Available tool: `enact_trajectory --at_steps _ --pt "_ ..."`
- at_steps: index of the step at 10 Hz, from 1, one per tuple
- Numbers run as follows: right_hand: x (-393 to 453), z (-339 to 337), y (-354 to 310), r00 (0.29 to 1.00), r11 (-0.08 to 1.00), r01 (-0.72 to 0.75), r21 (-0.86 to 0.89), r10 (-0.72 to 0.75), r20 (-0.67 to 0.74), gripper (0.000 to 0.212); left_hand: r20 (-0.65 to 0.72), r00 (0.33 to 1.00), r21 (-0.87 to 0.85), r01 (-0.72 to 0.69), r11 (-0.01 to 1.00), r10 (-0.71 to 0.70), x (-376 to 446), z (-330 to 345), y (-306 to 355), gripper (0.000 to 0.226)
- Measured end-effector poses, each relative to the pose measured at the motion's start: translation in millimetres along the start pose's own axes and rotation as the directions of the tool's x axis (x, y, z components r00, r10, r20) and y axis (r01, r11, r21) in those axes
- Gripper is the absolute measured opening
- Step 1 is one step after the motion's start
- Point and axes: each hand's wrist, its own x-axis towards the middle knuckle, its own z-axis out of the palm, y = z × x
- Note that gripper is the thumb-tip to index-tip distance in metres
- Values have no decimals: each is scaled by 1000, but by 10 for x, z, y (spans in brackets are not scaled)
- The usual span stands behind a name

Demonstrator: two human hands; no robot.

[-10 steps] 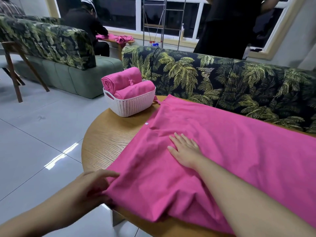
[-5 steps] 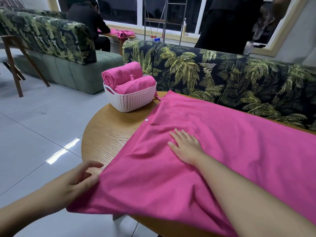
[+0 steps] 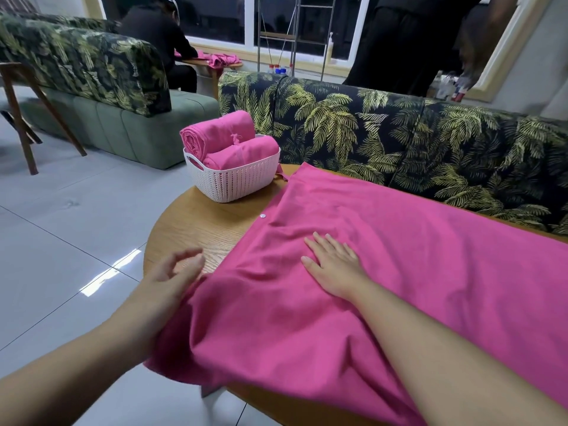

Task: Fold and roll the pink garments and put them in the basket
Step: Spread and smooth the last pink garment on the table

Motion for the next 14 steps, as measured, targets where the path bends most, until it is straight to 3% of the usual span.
enact_trajectory --at_steps 1,2,3,4,5,6,7,8,9,10,12,14 --pt "-2 0 4 1000 1000 3 4 -3 -7 57 -109 963 142 -230 963 246 -33 -245 -15 27" --pt "-3 -3 -5 1000 1000 2 3 -2 -7 56 -94 944 402 -254 880 316 -102 -489 -135 15" --pt "-1 1 -4 1000 1000 2 0 -2 -14 56 -40 965 549 -195 813 259 -158 -562 -245 23" --pt "2 -7 -3 1000 1000 1 16 0 -10 56 27 997 714 -74 696 79 -119 -639 -322 39" --pt "30 -42 -17 1000 999 -8 54 8 -1 57 132 991 762 -90 641 -18 -24 -656 -283 48" --pt "121 -146 -97 998 997 -45 64 47 -32 53 181 983 690 -126 713 -2 129 -570 -226 44" --pt "210 -175 -272 989 996 22 92 -8 -145 45 178 983 711 -152 687 34 286 -434 -222 34" --pt "275 -149 -448 983 983 100 153 -74 -168 46 162 984 795 -177 580 79 348 -304 -228 34" --pt "331 -118 -677 982 967 174 188 -157 -105 53 176 977 850 -214 481 124 396 -202 -287 29" --pt "362 -77 -801 983 973 185 137 -184 -14 57 164 976 868 -211 449 141 409 -207 -324 24" --pt "388 22 -883 980 979 187 80 -192 59 58 94 975 853 -182 488 200 511 -178 -269 26" --pt "485 -64 -832 963 945 252 209 -267 48 54 102 982 876 -165 452 162 676 -93 -295 15"
